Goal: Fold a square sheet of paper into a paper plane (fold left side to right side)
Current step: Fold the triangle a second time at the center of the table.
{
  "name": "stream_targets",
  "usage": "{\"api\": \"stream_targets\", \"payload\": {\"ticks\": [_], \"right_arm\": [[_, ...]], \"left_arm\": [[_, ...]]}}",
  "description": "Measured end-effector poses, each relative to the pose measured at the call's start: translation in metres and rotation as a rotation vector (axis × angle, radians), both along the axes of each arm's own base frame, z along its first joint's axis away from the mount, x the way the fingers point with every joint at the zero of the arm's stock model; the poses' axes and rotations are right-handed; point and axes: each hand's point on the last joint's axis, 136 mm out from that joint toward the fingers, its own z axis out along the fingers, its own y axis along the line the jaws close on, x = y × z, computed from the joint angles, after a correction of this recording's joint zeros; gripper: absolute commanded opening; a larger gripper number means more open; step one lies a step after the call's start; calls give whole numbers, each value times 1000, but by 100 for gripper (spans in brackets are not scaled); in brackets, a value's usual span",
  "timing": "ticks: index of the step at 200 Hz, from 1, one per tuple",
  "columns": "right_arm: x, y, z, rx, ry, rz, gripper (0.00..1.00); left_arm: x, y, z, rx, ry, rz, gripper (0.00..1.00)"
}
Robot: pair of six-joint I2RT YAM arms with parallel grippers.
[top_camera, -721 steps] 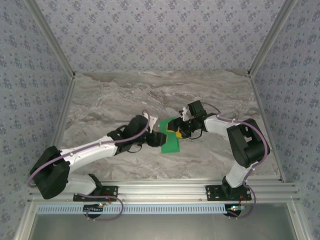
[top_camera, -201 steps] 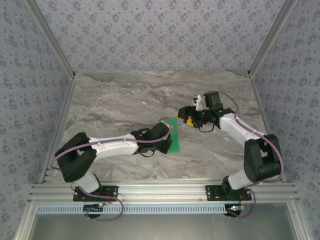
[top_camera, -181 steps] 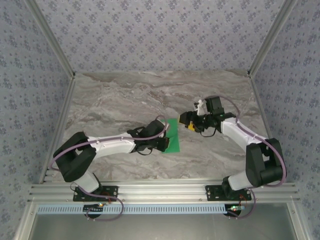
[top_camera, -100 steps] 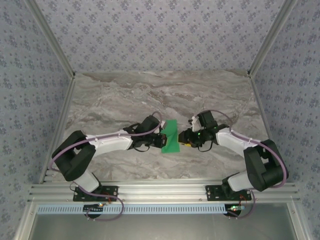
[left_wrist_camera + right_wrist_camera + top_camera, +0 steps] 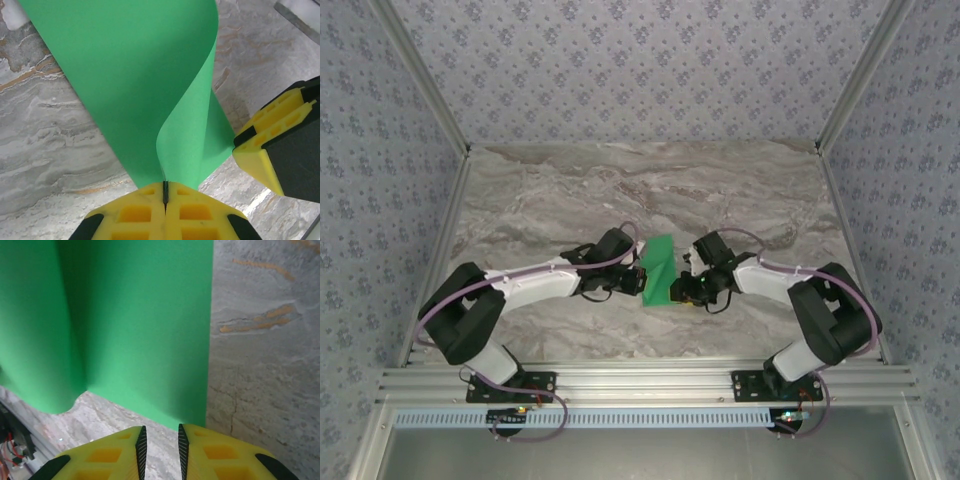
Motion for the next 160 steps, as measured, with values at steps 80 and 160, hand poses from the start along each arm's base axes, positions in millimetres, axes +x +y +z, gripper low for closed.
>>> {"api": "stream_targets", "payload": {"ticks": [80,160], "right_arm": [[2,-1,-4,-67,-1,11,26],[1,-1,-5,-80,-3,21,25]], "left_arm": [[14,1,-2,30,-27,-8,1],[23,-5,-14,69,-18,-34,0]]}}
